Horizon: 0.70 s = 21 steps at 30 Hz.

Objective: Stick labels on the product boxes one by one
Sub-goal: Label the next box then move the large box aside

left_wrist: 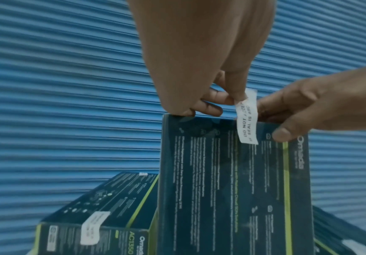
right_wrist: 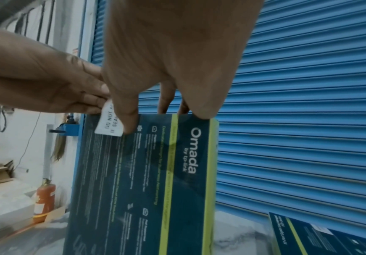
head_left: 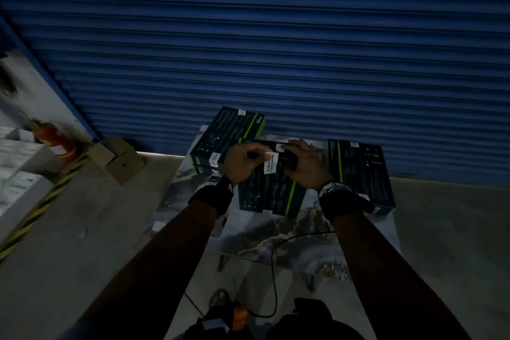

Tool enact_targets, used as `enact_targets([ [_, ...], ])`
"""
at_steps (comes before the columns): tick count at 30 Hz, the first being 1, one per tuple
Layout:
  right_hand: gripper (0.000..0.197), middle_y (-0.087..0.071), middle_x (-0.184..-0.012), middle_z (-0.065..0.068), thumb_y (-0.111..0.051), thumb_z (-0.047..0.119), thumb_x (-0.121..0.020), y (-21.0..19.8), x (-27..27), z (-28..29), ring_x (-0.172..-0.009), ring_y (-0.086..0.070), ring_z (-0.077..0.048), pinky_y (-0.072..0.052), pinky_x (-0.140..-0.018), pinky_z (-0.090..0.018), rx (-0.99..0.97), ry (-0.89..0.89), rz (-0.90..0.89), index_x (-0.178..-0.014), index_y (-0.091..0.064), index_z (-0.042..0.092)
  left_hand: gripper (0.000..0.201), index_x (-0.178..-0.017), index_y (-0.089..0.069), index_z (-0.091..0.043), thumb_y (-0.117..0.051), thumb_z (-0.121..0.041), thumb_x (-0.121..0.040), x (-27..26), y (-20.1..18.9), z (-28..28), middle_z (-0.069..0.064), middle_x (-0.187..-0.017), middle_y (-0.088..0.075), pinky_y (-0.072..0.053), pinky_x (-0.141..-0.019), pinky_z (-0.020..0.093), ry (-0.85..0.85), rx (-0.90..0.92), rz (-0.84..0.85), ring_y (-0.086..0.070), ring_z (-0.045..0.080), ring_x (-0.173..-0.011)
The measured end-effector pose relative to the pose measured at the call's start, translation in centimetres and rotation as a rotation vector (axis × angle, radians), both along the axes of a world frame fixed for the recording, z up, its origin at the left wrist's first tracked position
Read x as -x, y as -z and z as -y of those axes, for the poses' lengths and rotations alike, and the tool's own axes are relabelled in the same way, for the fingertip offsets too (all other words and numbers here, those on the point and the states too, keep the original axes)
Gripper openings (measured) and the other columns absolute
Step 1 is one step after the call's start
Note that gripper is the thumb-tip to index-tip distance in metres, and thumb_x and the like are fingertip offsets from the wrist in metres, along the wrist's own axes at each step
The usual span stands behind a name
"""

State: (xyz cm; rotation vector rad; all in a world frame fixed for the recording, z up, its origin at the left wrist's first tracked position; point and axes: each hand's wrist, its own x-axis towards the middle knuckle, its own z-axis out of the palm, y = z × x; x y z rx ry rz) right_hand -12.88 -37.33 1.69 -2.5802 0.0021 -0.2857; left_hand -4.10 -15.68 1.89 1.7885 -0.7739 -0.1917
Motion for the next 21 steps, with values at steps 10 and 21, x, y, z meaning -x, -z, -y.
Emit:
enact_targets([
  [10,0.078,-0.052,-0.138,-0.01,-0.089,0.045,-0.068,0.1,-0.4,-0.5,-0.13,-0.047,-0.032,-0.025,-0.111,-0.045,0.055,0.067,0.021,-0.136,-0.058,0.021,0.015,-0.108,-0.079,-0.018,-0.074,-0.019,-0.094,-0.3,0.0,1.3,0.002,-0.107,-0.076,-0.059,-0.089,0.04,-0.063,-0.074,0.133,-0.071,0.016,-0.097],
  [21,0.068,-0.058,-0.124,-0.01,-0.087,0.04,-0.068,0.6,-1.1,-1.3,-0.111,-0.057,-0.036,-0.046,-0.098,-0.052,0.062,0.119,0.081,-0.127,-0.061,0.017,0.01,-0.102,-0.079,-0.012,-0.073,-0.015,-0.094,-0.4,-0.1,2.0,0.006,-0.102,-0.076,-0.059,-0.083,0.034,-0.105,-0.049,0.177,-0.071,0.02,-0.091],
])
